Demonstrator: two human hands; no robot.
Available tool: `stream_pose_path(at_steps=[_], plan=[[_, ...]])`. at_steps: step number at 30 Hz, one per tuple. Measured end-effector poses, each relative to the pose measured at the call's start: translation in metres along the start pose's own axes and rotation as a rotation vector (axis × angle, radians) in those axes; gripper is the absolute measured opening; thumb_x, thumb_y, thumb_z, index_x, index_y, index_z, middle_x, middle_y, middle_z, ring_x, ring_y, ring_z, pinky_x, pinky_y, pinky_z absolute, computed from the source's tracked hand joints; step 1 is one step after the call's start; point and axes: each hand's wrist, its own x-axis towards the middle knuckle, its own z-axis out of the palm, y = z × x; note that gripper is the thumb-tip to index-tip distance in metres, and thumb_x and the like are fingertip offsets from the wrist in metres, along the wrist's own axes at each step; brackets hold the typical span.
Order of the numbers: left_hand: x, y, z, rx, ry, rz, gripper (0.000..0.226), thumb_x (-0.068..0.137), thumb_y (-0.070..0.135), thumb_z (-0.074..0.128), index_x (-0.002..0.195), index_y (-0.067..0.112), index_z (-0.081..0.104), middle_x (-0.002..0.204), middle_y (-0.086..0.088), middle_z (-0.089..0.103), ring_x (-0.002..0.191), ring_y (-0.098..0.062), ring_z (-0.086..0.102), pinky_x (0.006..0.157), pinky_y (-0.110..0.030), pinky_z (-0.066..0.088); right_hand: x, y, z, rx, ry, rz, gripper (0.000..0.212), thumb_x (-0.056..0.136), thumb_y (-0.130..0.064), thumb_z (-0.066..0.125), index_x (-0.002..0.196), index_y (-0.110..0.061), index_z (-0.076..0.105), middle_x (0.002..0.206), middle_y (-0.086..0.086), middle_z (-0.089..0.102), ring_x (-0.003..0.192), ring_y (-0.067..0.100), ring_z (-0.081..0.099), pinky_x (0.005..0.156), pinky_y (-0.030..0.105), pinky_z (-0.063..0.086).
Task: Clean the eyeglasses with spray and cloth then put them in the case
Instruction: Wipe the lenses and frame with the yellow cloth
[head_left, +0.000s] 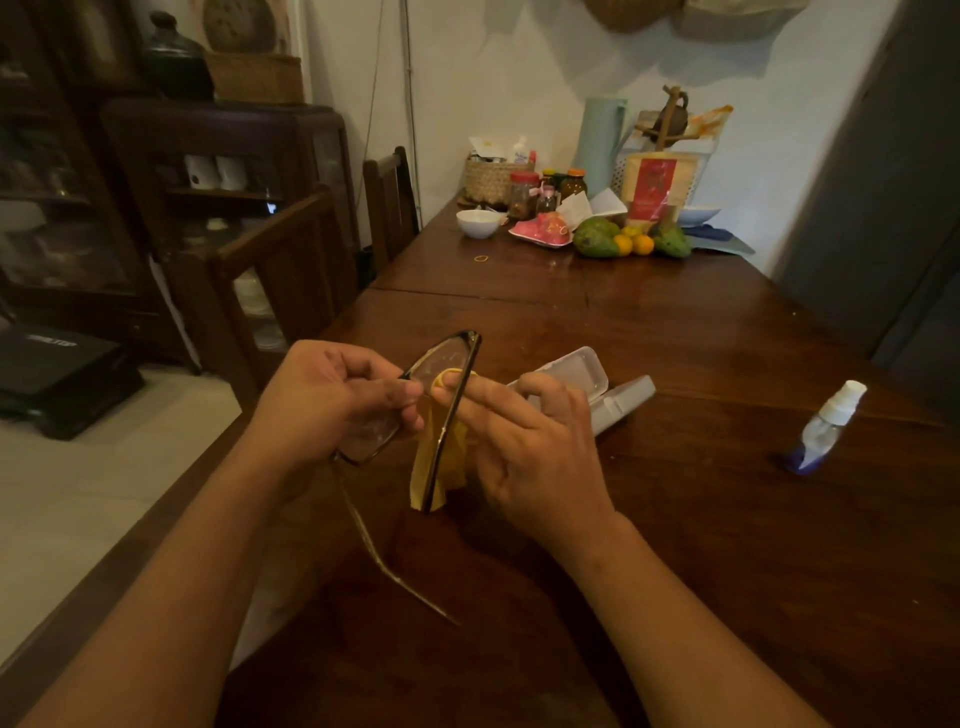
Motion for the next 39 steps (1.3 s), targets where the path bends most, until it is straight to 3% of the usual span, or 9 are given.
stream_pose_path(at_steps=[5,9,14,19,24,29,35,39], plan=[[0.000,0.000,0.000,-0.011,0.017,-0.012,0.018,0.069,0.023,0.080,0.071,0.005,0.077,0.069,-0.015,0.076,0.064,-0.022,0.075,0.057,-0.022,0.056,0.001,0.005,-0.003,-0.072,0.030,0.038,0.045,0.094,-0.025,0.048,0.136,-0.034,0.060,0.137,-0.016,0.057,0.112,0.020,0.045,0.085,0.037,0.029],[0.000,0.001,0.003,-0.028,0.027,-0.010,0.014,0.070,0.017,0.079,0.069,0.003,0.076,0.067,-0.016,0.075,0.061,-0.020,0.074,0.055,-0.020,0.055,0.001,0.002,-0.001,-0.131,0.061,0.027,0.047,0.091,-0.024,0.058,0.138,-0.030,0.059,0.140,-0.013,0.055,0.116,0.023,0.045,0.087,0.041,0.033],[0.000,0.001,0.001,-0.032,0.023,-0.007,0.014,0.070,0.018,0.079,0.070,0.004,0.077,0.068,-0.016,0.075,0.062,-0.020,0.074,0.056,-0.020,0.056,0.001,-0.001,-0.002,-0.078,-0.008,-0.015,0.045,0.092,-0.032,0.057,0.136,-0.030,0.060,0.137,-0.013,0.055,0.118,0.021,0.044,0.089,0.040,0.031],[0.002,-0.005,0.001,0.024,0.017,-0.032,0.012,0.071,0.020,0.082,0.070,0.009,0.078,0.069,-0.015,0.075,0.070,-0.029,0.076,0.070,-0.041,0.062,0.003,-0.002,-0.006,-0.087,0.040,0.075,0.035,0.090,-0.026,0.053,0.121,-0.028,0.069,0.127,-0.012,0.065,0.120,0.022,0.046,0.090,0.043,0.031],[0.002,-0.006,0.000,0.047,0.017,-0.030,0.013,0.074,0.019,0.083,0.071,0.008,0.077,0.069,-0.015,0.075,0.069,-0.028,0.076,0.078,-0.054,0.060,0.003,-0.005,-0.004,-0.056,0.048,0.018,0.032,0.088,-0.025,0.056,0.117,-0.026,0.069,0.123,-0.010,0.066,0.119,0.022,0.046,0.089,0.042,0.032],[0.003,-0.005,0.002,0.061,0.021,-0.024,0.013,0.074,0.019,0.082,0.067,0.009,0.076,0.067,-0.013,0.075,0.070,-0.029,0.076,0.079,-0.052,0.059,0.004,0.000,-0.004,-0.097,0.070,0.087,0.035,0.087,-0.025,0.057,0.119,-0.028,0.070,0.128,-0.013,0.066,0.125,0.024,0.048,0.091,0.045,0.031],[0.002,-0.005,-0.002,0.037,0.016,-0.004,0.012,0.076,0.016,0.080,0.072,0.006,0.077,0.071,-0.016,0.076,0.069,-0.028,0.075,0.077,-0.051,0.062,0.001,-0.003,-0.004,-0.040,-0.049,-0.008,0.048,0.086,-0.028,0.054,0.133,-0.030,0.064,0.136,-0.014,0.061,0.132,0.021,0.042,0.094,0.041,0.029],[0.003,-0.006,0.000,0.037,0.018,-0.009,0.010,0.076,0.016,0.080,0.070,0.008,0.077,0.068,-0.014,0.075,0.070,-0.030,0.076,0.079,-0.053,0.061,0.003,0.000,-0.007,-0.112,-0.031,0.067,0.049,0.087,-0.029,0.056,0.136,-0.031,0.062,0.142,-0.014,0.058,0.135,0.024,0.043,0.097,0.045,0.028]])
